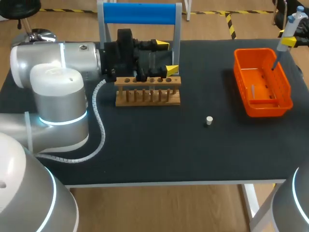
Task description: Invert the test tube, pick up the pipette, mount the tip to pipette, aspirate from beaker and dispense into the tube, eject the tip, return the pipette, and cap with the stopper.
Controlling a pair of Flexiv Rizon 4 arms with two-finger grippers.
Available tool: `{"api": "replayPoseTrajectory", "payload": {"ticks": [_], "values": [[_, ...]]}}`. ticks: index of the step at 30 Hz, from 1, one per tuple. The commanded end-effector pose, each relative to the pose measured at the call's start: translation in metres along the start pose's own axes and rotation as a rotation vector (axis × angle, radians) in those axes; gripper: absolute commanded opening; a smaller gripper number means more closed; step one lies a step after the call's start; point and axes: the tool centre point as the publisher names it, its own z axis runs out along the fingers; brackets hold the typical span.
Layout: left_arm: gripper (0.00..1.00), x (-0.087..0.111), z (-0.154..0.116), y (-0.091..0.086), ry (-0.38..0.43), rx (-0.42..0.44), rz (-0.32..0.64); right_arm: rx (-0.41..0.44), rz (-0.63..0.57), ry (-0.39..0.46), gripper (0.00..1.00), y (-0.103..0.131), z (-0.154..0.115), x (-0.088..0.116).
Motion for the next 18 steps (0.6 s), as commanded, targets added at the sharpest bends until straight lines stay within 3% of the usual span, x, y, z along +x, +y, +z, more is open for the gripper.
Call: {"api": "replayPoseTrajectory", "payload": {"ticks": [1,9,18], "values": [[1.00,0.001,-0.001,0.000,-0.002,0.001,0.000,0.003,0.000,0.001,0.00,0.001,0.000,-0.001],[1.00,0.001,-0.001,0.000,-0.002,0.001,0.000,0.003,0.000,0.001,0.00,0.001,0.000,-0.001],[1.00,0.001,-0.001,0.000,-0.002,0.001,0.000,0.045,-0.017,0.006,0.00,0.009,0.064,0.029]]}}
